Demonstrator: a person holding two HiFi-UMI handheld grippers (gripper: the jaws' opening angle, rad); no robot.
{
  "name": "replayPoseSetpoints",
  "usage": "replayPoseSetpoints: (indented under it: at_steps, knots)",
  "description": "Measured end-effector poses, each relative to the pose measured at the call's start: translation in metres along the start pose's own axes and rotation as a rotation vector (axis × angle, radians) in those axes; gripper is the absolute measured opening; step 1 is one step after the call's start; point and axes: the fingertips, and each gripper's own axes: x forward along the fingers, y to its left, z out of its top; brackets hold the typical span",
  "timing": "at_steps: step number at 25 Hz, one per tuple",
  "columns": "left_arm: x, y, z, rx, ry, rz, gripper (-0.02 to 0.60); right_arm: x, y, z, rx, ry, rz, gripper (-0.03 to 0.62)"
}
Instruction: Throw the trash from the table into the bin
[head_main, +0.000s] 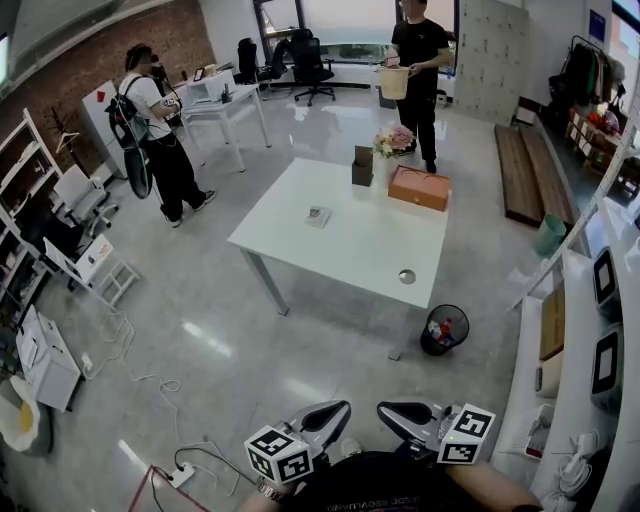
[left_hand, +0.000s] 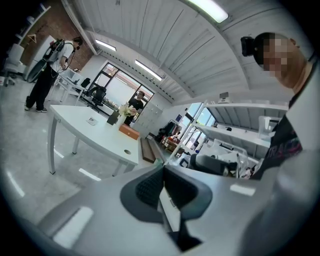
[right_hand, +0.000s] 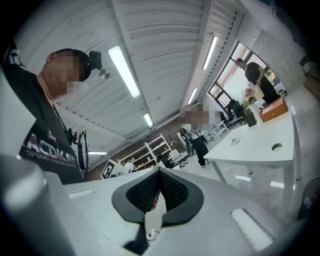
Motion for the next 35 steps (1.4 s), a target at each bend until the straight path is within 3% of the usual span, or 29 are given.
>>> replayPoseSetpoints:
  at_steps: [7,20,35]
  knots:
    - [0.000,-0.002,-0.002,0.030,0.028,-0.018,0.006,-0.001,-0.005,0.003,0.009,-0.030,-0.041,0.000]
    - [0.028,0.002,-0.004,0.008,0.053,-0.040,0.006,-0.017,-0.033,0.013,0.024,-0.052,-0.116,-0.002]
    - [0.129,0.019,0.044,-0.003,0.013,0.109,0.006,-0.037,-0.134,0.078,0.050,-0.013,0.022,0.000]
